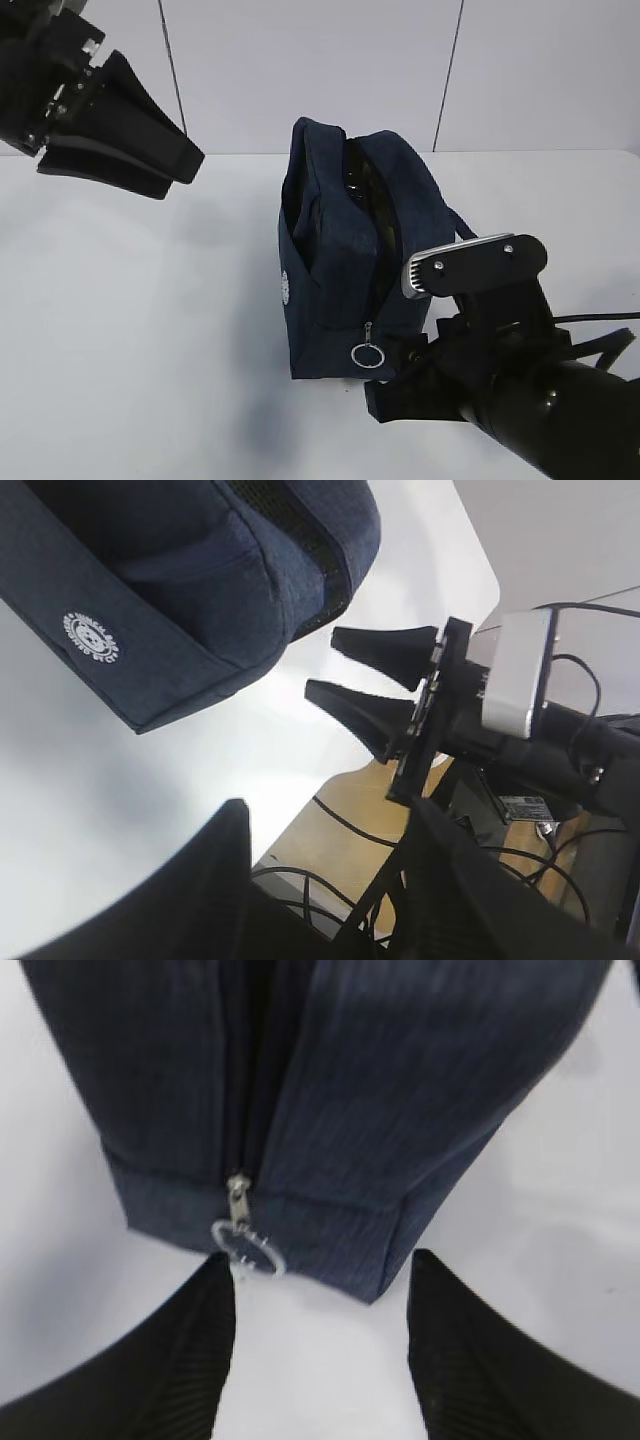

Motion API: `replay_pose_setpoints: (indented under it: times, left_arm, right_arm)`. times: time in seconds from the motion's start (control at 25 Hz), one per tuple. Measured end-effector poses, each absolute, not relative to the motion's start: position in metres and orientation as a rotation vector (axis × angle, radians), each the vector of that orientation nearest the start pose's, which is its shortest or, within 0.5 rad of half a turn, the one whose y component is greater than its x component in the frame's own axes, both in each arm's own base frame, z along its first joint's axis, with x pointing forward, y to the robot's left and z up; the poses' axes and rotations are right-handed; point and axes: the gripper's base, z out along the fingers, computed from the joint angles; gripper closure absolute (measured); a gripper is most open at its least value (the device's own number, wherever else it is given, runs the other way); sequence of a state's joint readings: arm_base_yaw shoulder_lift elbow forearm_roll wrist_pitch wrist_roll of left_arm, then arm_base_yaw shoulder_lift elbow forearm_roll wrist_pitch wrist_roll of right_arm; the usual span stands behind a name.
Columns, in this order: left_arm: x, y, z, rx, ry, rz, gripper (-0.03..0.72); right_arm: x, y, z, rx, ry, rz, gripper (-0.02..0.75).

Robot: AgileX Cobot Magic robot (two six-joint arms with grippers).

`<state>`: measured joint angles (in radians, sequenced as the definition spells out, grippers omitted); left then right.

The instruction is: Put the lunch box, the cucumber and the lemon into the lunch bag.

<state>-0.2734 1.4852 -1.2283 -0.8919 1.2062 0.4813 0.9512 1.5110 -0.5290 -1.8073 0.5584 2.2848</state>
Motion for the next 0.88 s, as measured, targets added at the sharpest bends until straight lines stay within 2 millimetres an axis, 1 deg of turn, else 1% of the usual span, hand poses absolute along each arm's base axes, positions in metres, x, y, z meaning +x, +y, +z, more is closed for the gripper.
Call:
replay_pose_setpoints:
  times: [0.2,0.28,0.52,0.64,0.72,0.88]
  left_arm:
    - [0.261,-0.141,0.329,0.643,2.539,-1.167,0.326]
    - [0.262,-0.141,0.329,0.636,2.534,-1.158,0.326]
    - [0.263,-0.141,0.329,0.623,2.525,-1.149,0.326]
    - [0.264,-0.141,0.329,0.619,2.519,-1.143,0.326]
    - [0.264,-0.141,0.329,0.62,2.517,-1.141,0.326]
    - [0.265,-0.141,0.329,0.622,2.506,-1.132,0.326]
  right_arm:
    - [0.176,0.187,0.177,-0.286,2.088,0.104,0.315]
    - [0.172,0.192,0.175,-0.297,2.064,0.091,0.315]
    - [0.16,0.206,0.159,-0.318,2.041,0.053,0.315]
    - [0.16,0.208,0.144,-0.328,2.062,0.009,0.315]
    - [0.161,0.208,0.138,-0.318,2.068,-0.008,0.315]
    - [0.161,0.208,0.135,-0.308,2.068,-0.017,0.315]
